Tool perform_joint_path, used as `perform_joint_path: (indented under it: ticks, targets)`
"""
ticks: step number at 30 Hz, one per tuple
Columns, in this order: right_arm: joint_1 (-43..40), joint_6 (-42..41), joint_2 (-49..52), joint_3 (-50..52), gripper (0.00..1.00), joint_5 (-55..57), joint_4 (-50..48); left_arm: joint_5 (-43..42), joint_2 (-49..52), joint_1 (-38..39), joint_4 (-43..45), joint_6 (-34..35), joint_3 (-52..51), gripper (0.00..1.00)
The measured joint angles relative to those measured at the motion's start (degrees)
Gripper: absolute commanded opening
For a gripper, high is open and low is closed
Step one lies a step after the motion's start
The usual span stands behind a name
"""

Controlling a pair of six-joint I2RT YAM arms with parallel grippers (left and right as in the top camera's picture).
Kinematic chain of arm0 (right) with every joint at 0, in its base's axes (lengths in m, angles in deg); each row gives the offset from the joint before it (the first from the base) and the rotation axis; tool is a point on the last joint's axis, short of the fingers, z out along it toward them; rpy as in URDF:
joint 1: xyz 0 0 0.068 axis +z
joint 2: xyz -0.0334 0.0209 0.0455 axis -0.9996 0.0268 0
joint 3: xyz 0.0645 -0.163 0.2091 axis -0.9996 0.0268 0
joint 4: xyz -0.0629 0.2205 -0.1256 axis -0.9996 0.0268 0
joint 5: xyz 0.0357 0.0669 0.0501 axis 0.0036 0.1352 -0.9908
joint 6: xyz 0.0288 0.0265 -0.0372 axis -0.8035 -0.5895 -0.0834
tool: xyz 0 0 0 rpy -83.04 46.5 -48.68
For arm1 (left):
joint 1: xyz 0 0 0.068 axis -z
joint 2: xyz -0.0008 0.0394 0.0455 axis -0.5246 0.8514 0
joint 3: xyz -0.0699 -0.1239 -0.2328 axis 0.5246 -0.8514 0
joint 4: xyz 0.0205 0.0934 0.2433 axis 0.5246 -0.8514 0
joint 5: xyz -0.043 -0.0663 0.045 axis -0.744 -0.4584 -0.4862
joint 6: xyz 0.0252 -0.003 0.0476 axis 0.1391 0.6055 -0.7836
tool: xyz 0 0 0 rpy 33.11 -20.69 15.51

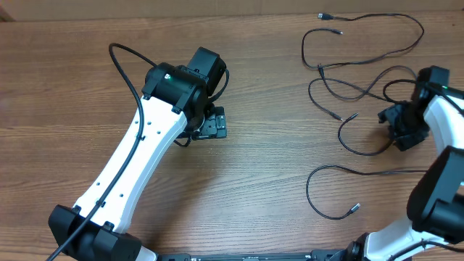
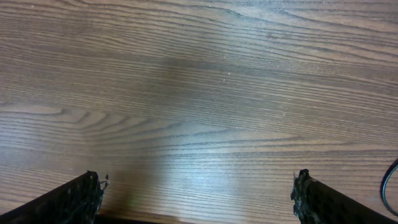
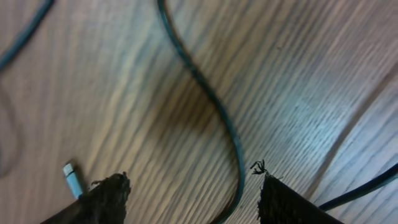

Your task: Untangle cables

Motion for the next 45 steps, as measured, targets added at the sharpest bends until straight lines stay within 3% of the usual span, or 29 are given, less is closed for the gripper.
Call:
perform_joint_path:
  ticks: [16, 19, 24, 27, 38, 45]
  targets:
    - [-0.28, -1.46, 7.17, 0.09, 0.64, 1.95, -2.27, 0.0, 0.0, 0.0, 0.48, 0.0, -0.02, 1.0]
    - [-0.28, -1.53, 8.02, 0.04, 0.51, 1.68, -2.73, 0.0, 0.0, 0.0, 0.48, 0.0, -0.02, 0.99]
    - [-0.26, -1.46, 8.13, 0.0, 0.11, 2.01, -2.75, 0.0, 0.0, 0.0, 0.5, 0.0, -0.02, 1.0]
    - [-0.31, -1.88, 8.13, 0.0, 0.04, 2.45, -2.29, 0.02, 0.0, 0.0, 0.5, 0.0, -0.02, 1.0]
    - [-5.68, -4.39, 8.92, -1.36, 0.04, 2.84, 6.01, 0.0, 0.0, 0.0, 0.5, 0.0, -0.02, 1.0]
    - [-7.72, 0.26, 8.96, -3.32, 0.04, 2.54, 7.96, 0.0, 0.0, 0.0, 1.2, 0.0, -0.02, 0.99]
